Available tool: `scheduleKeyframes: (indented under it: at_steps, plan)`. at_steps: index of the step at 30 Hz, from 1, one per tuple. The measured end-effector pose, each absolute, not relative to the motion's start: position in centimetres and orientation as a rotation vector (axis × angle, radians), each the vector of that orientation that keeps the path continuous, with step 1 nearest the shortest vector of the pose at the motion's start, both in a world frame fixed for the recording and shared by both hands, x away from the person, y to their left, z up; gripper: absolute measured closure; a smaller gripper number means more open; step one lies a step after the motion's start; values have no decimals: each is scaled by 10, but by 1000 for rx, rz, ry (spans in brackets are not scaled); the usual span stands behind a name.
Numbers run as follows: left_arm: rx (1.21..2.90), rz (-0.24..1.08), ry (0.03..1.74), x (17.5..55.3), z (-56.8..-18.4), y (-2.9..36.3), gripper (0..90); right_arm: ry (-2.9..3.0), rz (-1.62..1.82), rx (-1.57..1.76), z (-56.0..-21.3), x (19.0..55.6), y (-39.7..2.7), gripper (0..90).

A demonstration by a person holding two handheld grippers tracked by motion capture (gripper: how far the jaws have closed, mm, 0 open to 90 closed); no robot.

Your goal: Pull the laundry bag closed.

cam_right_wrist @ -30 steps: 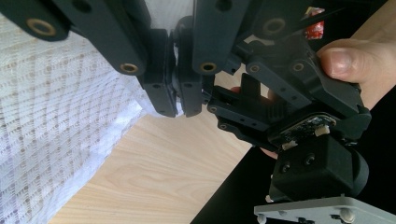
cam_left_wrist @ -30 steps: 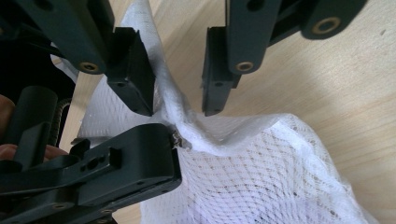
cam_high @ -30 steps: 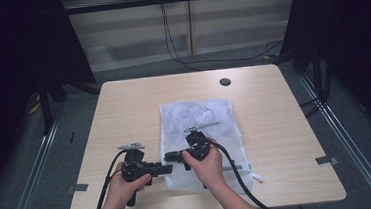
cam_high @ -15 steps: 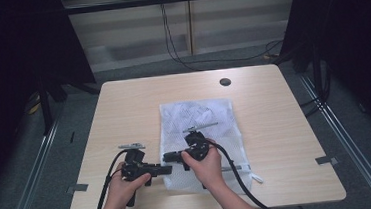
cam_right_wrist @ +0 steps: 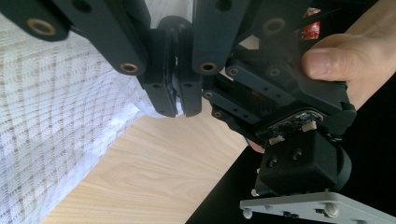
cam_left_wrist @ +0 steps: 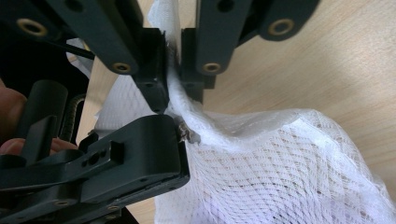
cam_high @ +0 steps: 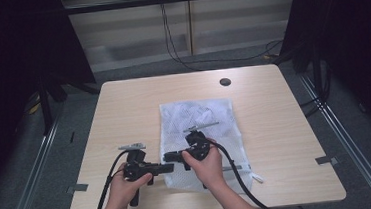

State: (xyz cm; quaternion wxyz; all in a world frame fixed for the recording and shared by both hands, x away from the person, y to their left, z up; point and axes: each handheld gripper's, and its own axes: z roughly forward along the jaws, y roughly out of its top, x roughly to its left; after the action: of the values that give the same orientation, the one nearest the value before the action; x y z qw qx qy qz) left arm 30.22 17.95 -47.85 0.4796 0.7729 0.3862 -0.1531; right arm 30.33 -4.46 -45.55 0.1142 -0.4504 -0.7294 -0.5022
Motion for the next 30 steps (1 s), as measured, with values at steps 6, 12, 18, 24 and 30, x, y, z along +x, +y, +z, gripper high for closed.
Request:
scheduleKeyframes:
  at_steps: [6, 12, 18, 24, 30]
  plan:
    - [1875, -395, 972, 302, -478, 179, 881, -2122, -1467, -1320, -455, 303, -48, 867]
    - [1861, -410, 991, 302, -478, 178, 884, -2098, -1458, -1328, -455, 303, -53, 868]
    - [1859, -425, 998, 301, -478, 178, 885, -2087, -1446, -1325, -458, 303, -55, 869]
    - [1853, -433, 1004, 300, -477, 177, 885, -2082, -1434, -1324, -459, 303, -57, 870]
    - [1831, -440, 1013, 299, -478, 177, 885, -2088, -1423, -1328, -458, 303, -60, 872]
